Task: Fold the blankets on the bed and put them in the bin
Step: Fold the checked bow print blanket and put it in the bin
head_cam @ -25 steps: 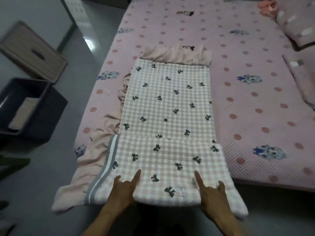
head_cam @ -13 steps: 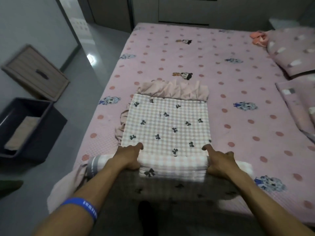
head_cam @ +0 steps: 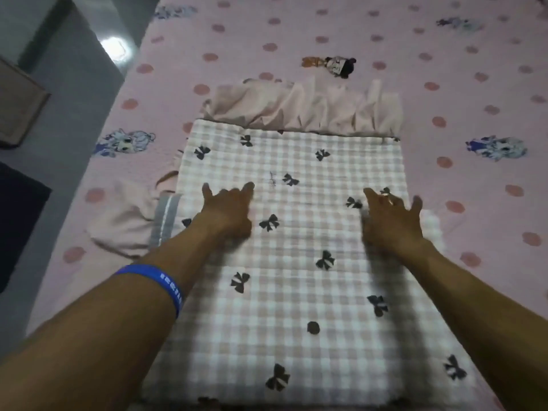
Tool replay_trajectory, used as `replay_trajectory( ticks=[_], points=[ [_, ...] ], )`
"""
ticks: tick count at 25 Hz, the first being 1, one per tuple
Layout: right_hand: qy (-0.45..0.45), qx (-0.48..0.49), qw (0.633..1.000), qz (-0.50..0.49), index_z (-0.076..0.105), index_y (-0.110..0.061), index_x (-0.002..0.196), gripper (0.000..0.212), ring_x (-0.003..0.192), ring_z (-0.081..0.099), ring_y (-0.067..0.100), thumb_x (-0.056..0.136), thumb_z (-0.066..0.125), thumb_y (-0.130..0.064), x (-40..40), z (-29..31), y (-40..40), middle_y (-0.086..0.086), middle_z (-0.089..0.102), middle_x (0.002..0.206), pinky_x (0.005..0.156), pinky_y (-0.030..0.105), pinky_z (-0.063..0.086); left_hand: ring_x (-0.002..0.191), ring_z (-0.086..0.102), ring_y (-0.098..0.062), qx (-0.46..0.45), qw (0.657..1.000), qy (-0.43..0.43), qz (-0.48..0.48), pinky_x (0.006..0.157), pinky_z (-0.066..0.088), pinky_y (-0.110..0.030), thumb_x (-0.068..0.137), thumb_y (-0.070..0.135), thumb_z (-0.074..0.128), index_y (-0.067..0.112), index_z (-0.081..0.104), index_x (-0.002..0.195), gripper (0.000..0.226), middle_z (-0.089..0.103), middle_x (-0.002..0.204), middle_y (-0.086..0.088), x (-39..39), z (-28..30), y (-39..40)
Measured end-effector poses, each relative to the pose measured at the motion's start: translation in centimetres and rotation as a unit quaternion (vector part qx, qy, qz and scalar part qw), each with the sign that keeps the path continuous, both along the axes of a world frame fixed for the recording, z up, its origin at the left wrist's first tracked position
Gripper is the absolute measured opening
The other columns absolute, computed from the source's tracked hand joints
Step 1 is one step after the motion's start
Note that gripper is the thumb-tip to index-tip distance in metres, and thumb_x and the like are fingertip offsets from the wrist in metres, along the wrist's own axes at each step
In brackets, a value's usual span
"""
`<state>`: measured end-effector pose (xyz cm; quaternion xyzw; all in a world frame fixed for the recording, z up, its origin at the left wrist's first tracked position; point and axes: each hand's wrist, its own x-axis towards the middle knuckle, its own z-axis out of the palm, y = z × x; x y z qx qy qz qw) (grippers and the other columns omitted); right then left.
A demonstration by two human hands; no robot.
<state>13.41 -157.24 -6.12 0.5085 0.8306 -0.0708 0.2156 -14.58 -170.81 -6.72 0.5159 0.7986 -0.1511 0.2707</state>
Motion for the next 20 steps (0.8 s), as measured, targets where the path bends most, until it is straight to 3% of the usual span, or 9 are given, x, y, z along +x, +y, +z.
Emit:
replay_trajectory(
  ticks=[2,4,6,9,11,13,15,18,20],
  points=[
    [0.086,0.113,0.990,0.007,0.015,-0.023,0.154,0.067,0.145,0.024,0.032,0.095,0.046,-0.019,0.4,-2.4,-2.9,0.007,0.030,0.157,0.116,0.062,0.004,0.136,0.033,-0.032,0.087,0.993,0.075,0.019,0.113,-0.004,-0.064,0.080,0.016,0.053,0.026,0.007,0.151,0.086,0.037,0.147,-0.009,1.3,-2.1,-1.5],
    [0.165,0.111,0.979,-0.041,0.011,-0.023,0.155,0.074,0.147,0.019,0.032,0.091,0.047,-0.014,1.3,-3.0,-7.8,0.005,0.022,0.160,0.116,0.061,-0.001,0.142,0.025,-0.031,0.190,0.976,0.102,0.016,0.114,0.000,-0.064,0.086,0.009,0.049,0.020,0.010,0.153,0.078,0.029,0.153,-0.011,3.9,-2.6,-5.1],
    [0.167,0.084,0.982,-0.014,0.013,-0.021,0.156,0.075,0.147,0.021,0.034,0.089,0.046,-0.018,3.1,-3.0,-14.7,0.007,0.023,0.160,0.116,0.064,0.005,0.142,0.028,-0.031,0.229,0.969,0.085,-0.015,0.114,0.008,-0.064,0.086,0.011,0.053,0.018,0.021,0.152,0.074,0.031,0.153,-0.012,7.7,-2.3,-11.1],
    [0.150,0.053,0.986,0.054,0.031,-0.017,0.153,0.074,0.142,0.033,0.037,0.081,0.046,-0.025,7.6,-2.2,-23.6,0.010,0.035,0.156,0.109,0.068,0.020,0.129,0.047,-0.032,0.212,0.976,0.042,-0.031,0.108,0.024,-0.064,0.077,0.009,0.065,0.017,0.041,0.141,0.069,0.048,0.141,-0.013,12.6,-0.8,-20.9],
    [0.131,0.042,0.985,0.101,0.033,-0.018,0.153,0.080,0.143,0.031,0.039,0.075,0.055,-0.023,10.1,-2.0,-27.3,0.012,0.034,0.157,0.108,0.071,0.020,0.127,0.049,-0.037,0.169,0.984,0.049,-0.040,0.106,0.025,-0.067,0.070,0.017,0.063,0.015,0.043,0.141,0.074,0.050,0.140,-0.016,15.1,0.0,-25.4],
    [0.117,0.033,0.981,0.150,0.029,-0.021,0.153,0.094,0.145,0.025,0.041,0.067,0.064,-0.014,11.5,-2.0,-28.7,0.015,0.029,0.158,0.108,0.072,0.017,0.135,0.038,-0.045,0.115,0.990,0.046,-0.064,0.109,0.014,-0.071,0.060,0.024,0.065,0.018,0.037,0.148,0.093,0.039,0.148,-0.024,17.2,0.6,-26.8],
    [0.094,0.047,0.978,0.178,0.025,-0.023,0.155,0.100,0.146,0.021,0.042,0.064,0.060,0.001,12.9,-2.4,-28.0,0.016,0.023,0.160,0.108,0.074,0.012,0.138,0.029,-0.049,0.099,0.991,0.063,-0.068,0.110,0.008,-0.071,0.054,0.016,0.072,0.024,0.027,0.152,0.108,0.029,0.151,-0.030,18.3,-0.1,-26.9],
    [0.064,0.092,0.983,0.143,0.026,-0.020,0.155,0.106,0.146,0.019,0.045,0.062,0.061,0.018,15.8,-3.7,-24.3,0.021,0.019,0.160,0.108,0.076,0.005,0.139,0.027,-0.048,0.114,0.989,0.076,-0.057,0.112,0.008,-0.067,0.056,0.008,0.080,0.027,0.013,0.155,0.121,0.024,0.153,-0.029,17.0,-2.0,-26.2],
    [0.064,0.096,0.980,0.161,0.029,-0.017,0.154,0.106,0.140,0.030,0.048,0.060,0.067,0.016,16.9,-4.2,-22.9,0.025,0.030,0.155,0.109,0.074,0.006,0.137,0.034,-0.046,0.133,0.985,0.075,-0.081,0.114,0.012,-0.065,0.058,0.004,0.082,0.026,0.006,0.155,0.126,0.031,0.151,-0.028,15.4,-3.2,-25.9]
  ],
)
